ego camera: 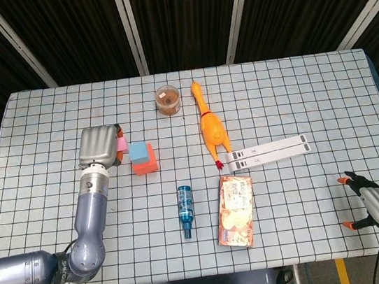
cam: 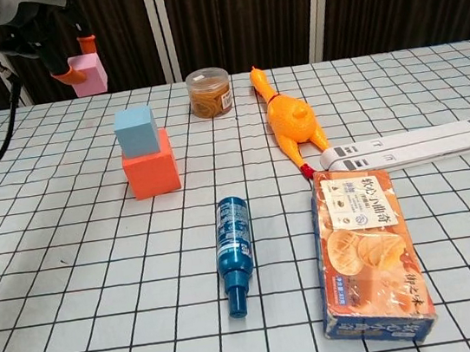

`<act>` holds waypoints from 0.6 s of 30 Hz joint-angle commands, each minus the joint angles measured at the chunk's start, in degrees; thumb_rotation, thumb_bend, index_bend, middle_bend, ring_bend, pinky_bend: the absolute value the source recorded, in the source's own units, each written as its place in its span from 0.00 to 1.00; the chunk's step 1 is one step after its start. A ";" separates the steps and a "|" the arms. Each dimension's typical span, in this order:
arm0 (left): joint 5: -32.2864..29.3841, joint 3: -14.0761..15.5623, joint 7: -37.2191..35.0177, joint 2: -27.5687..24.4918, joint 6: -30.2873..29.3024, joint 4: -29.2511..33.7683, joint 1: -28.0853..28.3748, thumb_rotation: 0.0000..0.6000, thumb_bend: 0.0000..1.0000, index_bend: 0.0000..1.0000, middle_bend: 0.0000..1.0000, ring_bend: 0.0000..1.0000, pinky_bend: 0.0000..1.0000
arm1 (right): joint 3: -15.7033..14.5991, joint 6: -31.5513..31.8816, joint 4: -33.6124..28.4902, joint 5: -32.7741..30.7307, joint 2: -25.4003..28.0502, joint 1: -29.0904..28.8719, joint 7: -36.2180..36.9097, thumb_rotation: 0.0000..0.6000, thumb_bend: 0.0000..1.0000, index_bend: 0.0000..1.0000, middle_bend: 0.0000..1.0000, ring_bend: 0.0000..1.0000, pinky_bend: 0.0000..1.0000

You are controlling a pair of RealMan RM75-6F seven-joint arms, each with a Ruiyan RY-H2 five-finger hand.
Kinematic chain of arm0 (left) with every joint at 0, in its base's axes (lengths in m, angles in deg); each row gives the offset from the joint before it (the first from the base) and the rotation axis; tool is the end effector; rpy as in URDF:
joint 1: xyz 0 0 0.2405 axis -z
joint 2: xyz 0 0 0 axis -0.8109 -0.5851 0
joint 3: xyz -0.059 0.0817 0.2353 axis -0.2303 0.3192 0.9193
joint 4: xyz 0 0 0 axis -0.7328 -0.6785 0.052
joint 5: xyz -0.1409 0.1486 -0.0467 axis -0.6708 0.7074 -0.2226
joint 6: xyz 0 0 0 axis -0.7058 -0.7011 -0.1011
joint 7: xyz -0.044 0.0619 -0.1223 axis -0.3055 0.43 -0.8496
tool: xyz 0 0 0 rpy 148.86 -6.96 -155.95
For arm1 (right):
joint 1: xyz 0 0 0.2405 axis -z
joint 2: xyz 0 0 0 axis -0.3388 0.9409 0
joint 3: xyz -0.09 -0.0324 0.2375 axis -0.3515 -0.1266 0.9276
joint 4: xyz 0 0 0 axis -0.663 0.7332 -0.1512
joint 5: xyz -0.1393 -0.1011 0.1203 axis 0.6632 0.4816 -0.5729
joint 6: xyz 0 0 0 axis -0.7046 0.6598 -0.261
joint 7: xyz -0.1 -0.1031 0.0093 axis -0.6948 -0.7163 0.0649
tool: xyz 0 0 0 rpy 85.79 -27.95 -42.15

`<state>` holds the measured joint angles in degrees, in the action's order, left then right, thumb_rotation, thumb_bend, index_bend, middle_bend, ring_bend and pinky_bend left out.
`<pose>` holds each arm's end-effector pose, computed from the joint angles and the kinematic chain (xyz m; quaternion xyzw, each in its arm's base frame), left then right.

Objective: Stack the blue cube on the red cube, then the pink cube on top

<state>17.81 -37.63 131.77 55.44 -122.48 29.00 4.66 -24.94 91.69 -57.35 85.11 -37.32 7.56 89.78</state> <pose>-0.0461 0.3778 0.0787 -0.6668 -0.4005 -0.2511 0.5761 -0.3498 -0.1937 0.1346 0.6020 -0.5677 0.2675 0.4937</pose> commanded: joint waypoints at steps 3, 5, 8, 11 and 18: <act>0.50 1.73 -1.95 0.12 0.24 -1.16 0.41 1.00 0.44 0.43 0.99 0.85 0.84 | -0.06 0.00 -0.17 0.20 0.00 -0.02 -0.11 1.00 0.04 0.17 0.04 0.07 0.13; 0.75 2.06 -3.31 0.64 0.88 -2.25 0.64 1.00 0.44 0.43 0.99 0.85 0.84 | -0.11 0.00 -0.28 0.33 -0.01 -0.04 -0.25 1.00 0.04 0.17 0.04 0.07 0.13; 0.87 2.72 -4.19 1.25 1.98 -3.35 1.01 1.00 0.44 0.43 0.99 0.85 0.84 | -0.07 0.20 -0.34 0.37 0.09 0.03 -0.18 1.00 0.04 0.17 0.04 0.07 0.13; 1.31 4.04 -4.36 2.11 2.38 -4.89 1.86 1.00 0.44 0.43 0.99 0.85 0.84 | 0.02 0.35 -0.23 0.19 0.18 0.14 0.03 1.00 0.04 0.17 0.04 0.07 0.13; 2.14 5.57 -6.42 4.32 2.99 -7.32 3.12 1.00 0.44 0.42 0.99 0.85 0.84 | -0.04 0.25 0.01 0.54 0.23 0.12 0.64 1.00 0.04 0.17 0.04 0.07 0.13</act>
<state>19.79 -32.25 125.69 59.44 -119.67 21.97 7.58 -24.97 91.95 -57.33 85.63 -37.11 7.68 90.41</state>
